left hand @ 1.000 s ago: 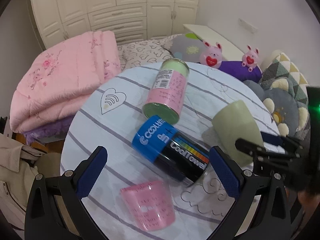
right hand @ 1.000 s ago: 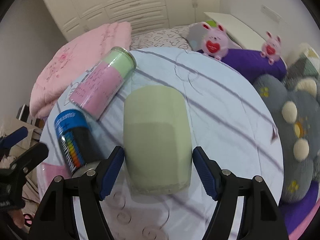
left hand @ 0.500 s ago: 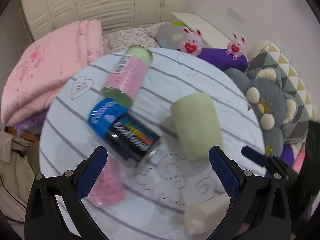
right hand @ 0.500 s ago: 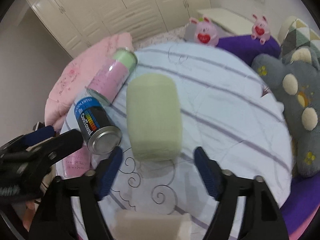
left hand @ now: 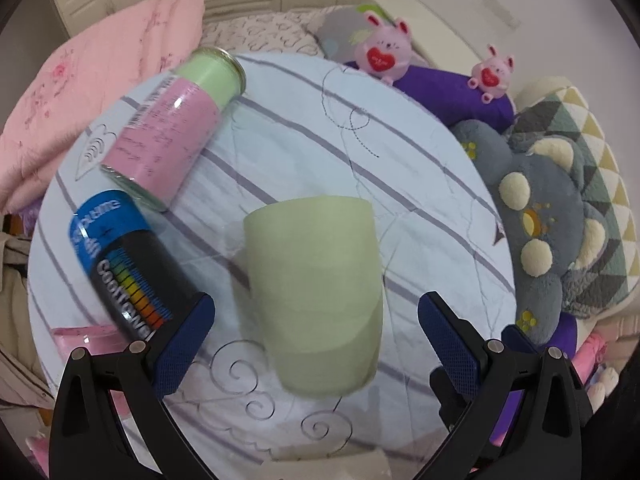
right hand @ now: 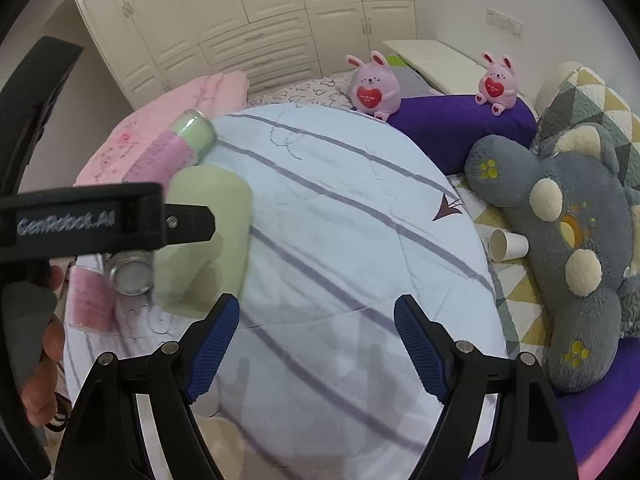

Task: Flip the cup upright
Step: 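Grasp the light green cup with the left gripper and lift it, then rotate the cup opening-up with the left gripper and lower it onto the table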

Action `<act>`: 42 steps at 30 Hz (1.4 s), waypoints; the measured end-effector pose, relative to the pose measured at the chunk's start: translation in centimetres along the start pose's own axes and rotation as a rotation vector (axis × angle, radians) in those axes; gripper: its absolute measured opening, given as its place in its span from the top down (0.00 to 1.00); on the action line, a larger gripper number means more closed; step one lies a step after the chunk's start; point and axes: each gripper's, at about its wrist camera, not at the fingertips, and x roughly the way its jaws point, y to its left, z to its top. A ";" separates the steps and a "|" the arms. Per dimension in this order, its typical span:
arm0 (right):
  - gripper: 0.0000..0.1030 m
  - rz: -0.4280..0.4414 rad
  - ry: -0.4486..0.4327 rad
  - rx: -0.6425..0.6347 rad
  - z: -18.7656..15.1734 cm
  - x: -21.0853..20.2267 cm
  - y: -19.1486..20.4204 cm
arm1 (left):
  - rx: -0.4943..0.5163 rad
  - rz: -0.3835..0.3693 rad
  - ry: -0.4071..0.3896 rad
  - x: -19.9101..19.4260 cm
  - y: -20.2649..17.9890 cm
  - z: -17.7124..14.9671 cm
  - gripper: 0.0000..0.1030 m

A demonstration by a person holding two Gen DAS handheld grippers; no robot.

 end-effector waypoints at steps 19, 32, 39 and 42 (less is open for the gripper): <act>0.21 0.052 -0.021 0.022 -0.5 1.1 -1.3 | 0.059 -0.013 -0.032 2.2 -0.6 1.0 0.22; 0.21 0.053 -0.052 -0.009 -1.2 1.2 -0.3 | 0.149 -0.053 -0.280 -2.7 0.3 -2.8 0.22; 0.21 0.055 -0.052 -0.037 -1.8 1.1 0.2 | 0.187 -0.053 -0.283 -2.6 0.1 -3.8 0.20; 0.21 0.064 -0.065 -0.054 -1.8 0.7 0.7 | 0.187 -0.038 -0.282 -2.7 0.0 -3.9 0.14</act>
